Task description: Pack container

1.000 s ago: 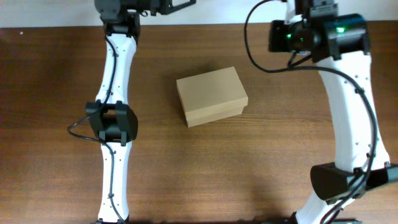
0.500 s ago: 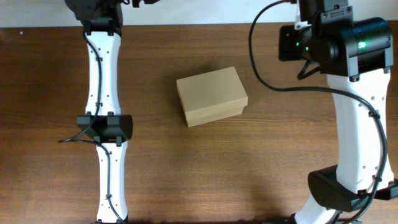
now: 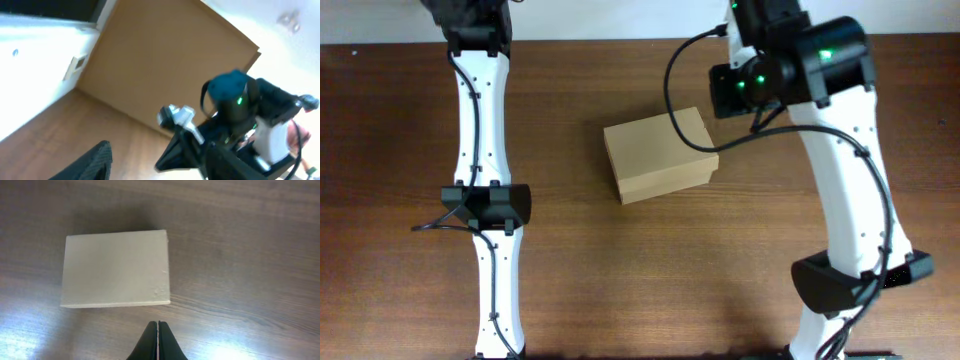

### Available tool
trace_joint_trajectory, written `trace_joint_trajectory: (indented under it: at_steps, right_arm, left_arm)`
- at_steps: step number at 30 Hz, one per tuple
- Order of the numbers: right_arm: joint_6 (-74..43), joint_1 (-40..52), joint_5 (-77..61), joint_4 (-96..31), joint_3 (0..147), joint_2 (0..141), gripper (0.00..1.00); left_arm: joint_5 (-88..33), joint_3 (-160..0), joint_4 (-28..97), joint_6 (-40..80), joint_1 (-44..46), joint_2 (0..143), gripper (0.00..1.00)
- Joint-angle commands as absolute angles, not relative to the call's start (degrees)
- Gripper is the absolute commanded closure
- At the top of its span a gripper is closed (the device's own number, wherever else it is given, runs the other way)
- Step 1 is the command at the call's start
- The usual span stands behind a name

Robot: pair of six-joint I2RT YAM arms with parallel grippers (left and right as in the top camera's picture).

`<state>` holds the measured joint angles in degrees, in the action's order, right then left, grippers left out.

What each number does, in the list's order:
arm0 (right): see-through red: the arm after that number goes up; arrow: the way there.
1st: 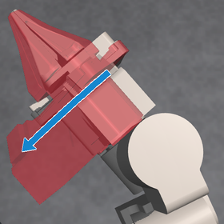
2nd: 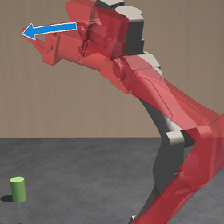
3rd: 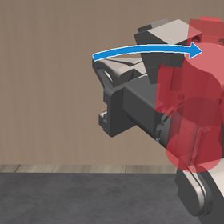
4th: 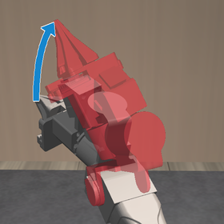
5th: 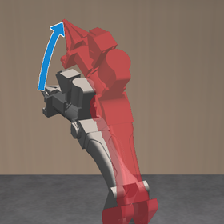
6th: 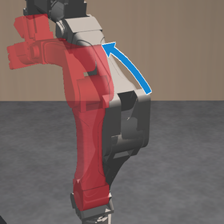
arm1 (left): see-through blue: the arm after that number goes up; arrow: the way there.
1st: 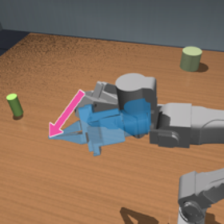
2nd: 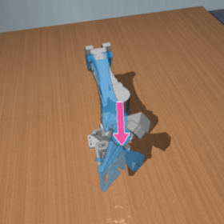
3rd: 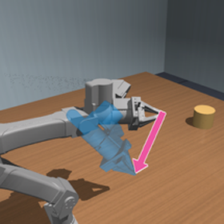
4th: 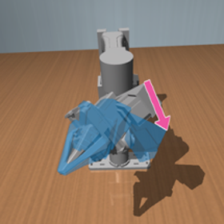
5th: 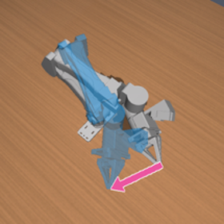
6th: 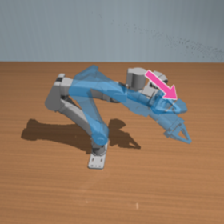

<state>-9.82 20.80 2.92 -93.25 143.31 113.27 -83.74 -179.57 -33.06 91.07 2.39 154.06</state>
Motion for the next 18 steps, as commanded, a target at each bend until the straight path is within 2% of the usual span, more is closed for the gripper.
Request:
trace_joint_trajectory:
  at_steps: [1, 6, 9, 13, 15, 18]
  right_arm:
    - [-10.3, 21.8, 1.9, -93.2, 143.3, 114.1, 0.96]
    - [-10.3, 21.7, 2.0, -93.0, 143.3, 114.1, 0.96]
    - [-10.3, 21.7, 2.0, -93.3, 143.3, 114.1, 0.96]
    - [-10.3, 21.7, 2.0, -93.5, 143.3, 114.1, 0.96]
    - [-10.3, 21.7, 2.0, -93.5, 143.3, 114.1, 0.96]
    - [-10.3, 21.7, 2.0, -93.4, 143.3, 114.1, 0.96]
  left_arm:
    - [-85.0, -179.7, -18.9, 79.5, 2.0, 152.2, 0.42]
    - [-85.9, -179.7, -2.7, 67.7, 1.4, 152.2, 0.43]
    - [-85.7, -179.7, 2.9, 65.4, -0.1, 152.2, 0.46]
    - [-84.7, -179.7, 5.5, 67.8, -2.8, 152.2, 0.48]
    - [-84.1, -179.7, 5.0, 70.2, -3.6, 152.1, 0.44]
    - [-83.5, -179.7, 2.7, 75.5, -3.8, 151.7, 0.44]
